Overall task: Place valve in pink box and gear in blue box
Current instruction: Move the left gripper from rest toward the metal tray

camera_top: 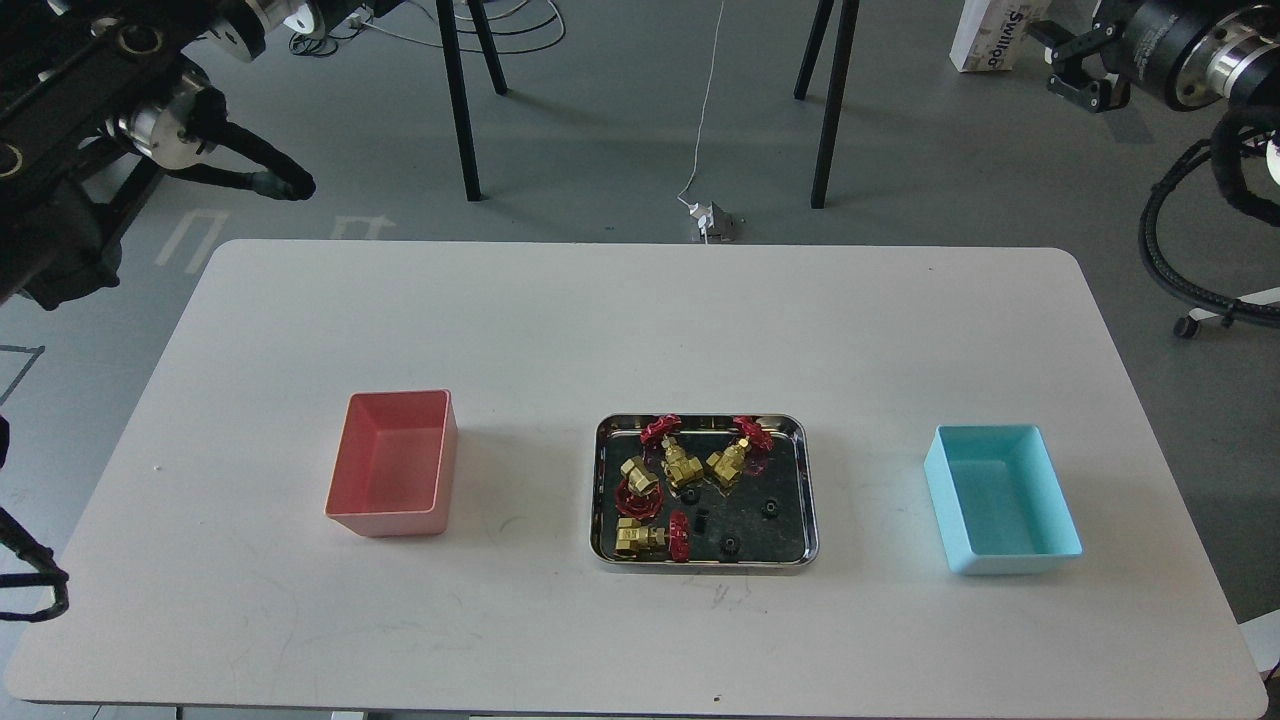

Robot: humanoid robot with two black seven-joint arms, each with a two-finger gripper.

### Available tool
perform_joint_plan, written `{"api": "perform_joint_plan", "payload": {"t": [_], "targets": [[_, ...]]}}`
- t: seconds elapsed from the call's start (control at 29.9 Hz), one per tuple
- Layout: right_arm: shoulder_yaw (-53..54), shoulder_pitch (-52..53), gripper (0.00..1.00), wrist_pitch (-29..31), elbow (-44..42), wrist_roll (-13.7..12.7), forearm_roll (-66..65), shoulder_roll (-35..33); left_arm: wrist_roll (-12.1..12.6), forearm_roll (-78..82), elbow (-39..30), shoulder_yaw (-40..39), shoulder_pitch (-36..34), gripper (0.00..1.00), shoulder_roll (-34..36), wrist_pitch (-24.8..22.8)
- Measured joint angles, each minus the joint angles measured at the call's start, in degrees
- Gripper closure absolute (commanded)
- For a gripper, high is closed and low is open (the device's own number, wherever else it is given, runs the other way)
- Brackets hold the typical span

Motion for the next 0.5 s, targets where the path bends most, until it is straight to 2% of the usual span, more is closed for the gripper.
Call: {"api": "perform_joint_plan", "payload": {"t": [0.1, 0.23, 0.3, 0.5], "targets": [[0.04, 0.06, 0.01, -0.01, -0.02, 0.01, 0.0, 0.32, -0.92, 1.2, -0.3, -0.17, 0.62, 0.0, 0.48, 0.69], [0.07, 0.11, 0.01, -0.02, -0.13, 0.01, 0.0, 0.69, -4.79, 1.18, -0.92, -1.05, 2.97, 0.0, 1.86, 0.53], [0.07, 0.21, 0.01, 0.11, -0.13, 0.01, 0.0, 0.77, -5.76, 0.95, -0.97, -2.5, 3.63, 0.0, 2.33, 0.13], [0.07, 0.27, 0.01, 0.44, -0.12, 0.01, 0.0, 0.79, -9.34, 1.52, -0.7, -4.28, 4.84, 0.0, 2.65, -3.6]]}}
